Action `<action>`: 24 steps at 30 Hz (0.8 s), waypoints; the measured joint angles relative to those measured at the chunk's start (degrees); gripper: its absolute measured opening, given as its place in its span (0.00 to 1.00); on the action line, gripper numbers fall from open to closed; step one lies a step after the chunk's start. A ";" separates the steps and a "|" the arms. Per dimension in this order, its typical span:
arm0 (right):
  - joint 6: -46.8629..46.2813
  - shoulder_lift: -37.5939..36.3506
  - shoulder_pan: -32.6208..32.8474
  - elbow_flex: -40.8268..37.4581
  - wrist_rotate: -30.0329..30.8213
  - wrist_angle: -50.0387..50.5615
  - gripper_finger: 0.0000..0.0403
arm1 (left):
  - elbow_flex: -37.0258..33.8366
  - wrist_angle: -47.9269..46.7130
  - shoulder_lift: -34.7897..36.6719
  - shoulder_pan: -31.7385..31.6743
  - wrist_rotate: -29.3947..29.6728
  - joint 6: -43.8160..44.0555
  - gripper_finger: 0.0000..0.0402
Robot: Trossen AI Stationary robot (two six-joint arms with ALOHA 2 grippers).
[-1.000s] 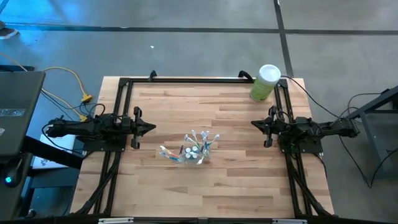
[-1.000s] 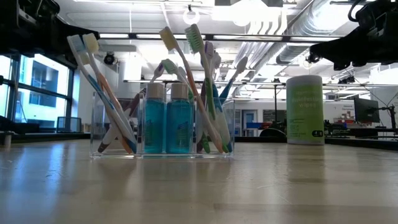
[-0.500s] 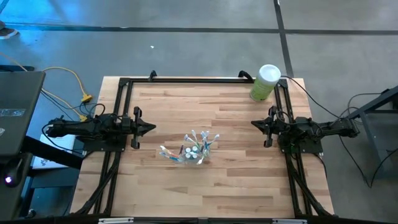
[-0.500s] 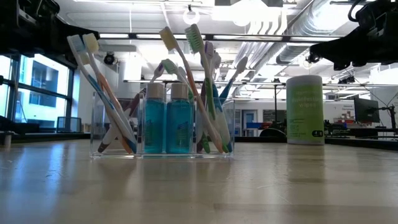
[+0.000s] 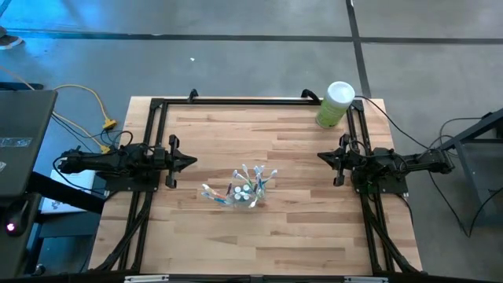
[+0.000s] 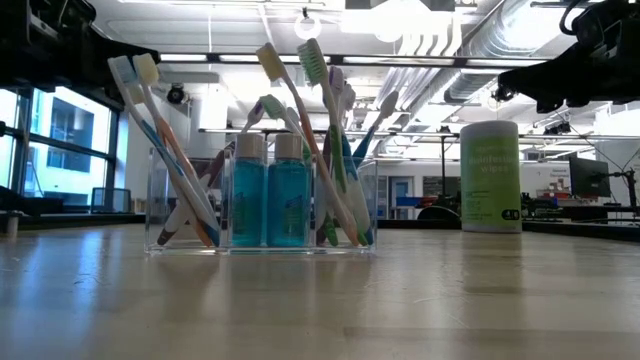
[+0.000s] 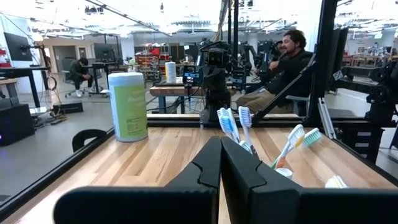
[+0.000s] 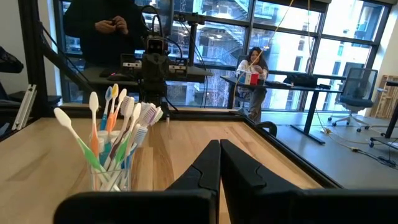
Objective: Pick & Place toothbrushing station
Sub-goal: Return to Home Position
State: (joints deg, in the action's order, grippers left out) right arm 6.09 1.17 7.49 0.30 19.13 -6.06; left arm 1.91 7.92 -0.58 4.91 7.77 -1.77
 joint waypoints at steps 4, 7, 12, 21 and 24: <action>0.00 0.00 0.02 -0.02 -0.01 0.02 0.01 | 0.02 0.00 0.00 0.00 -0.02 0.48 0.01; 0.00 0.00 0.02 -0.02 -0.01 0.00 0.01 | 0.02 0.00 0.00 0.00 -0.02 -0.01 0.01; 0.00 0.00 0.00 -0.02 0.01 0.01 0.01 | 0.02 0.00 0.00 0.00 -0.02 0.23 0.01; 0.00 0.00 0.02 0.00 0.00 0.01 0.01 | 0.04 0.00 0.00 0.00 -0.02 0.18 0.01; 0.00 0.00 0.00 -0.02 -0.01 0.01 0.01 | 0.04 0.00 0.00 0.00 -0.02 0.39 0.01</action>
State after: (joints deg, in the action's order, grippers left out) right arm 6.09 1.17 7.49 0.27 19.12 -6.05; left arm 1.96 7.92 -0.58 4.90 7.75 -1.38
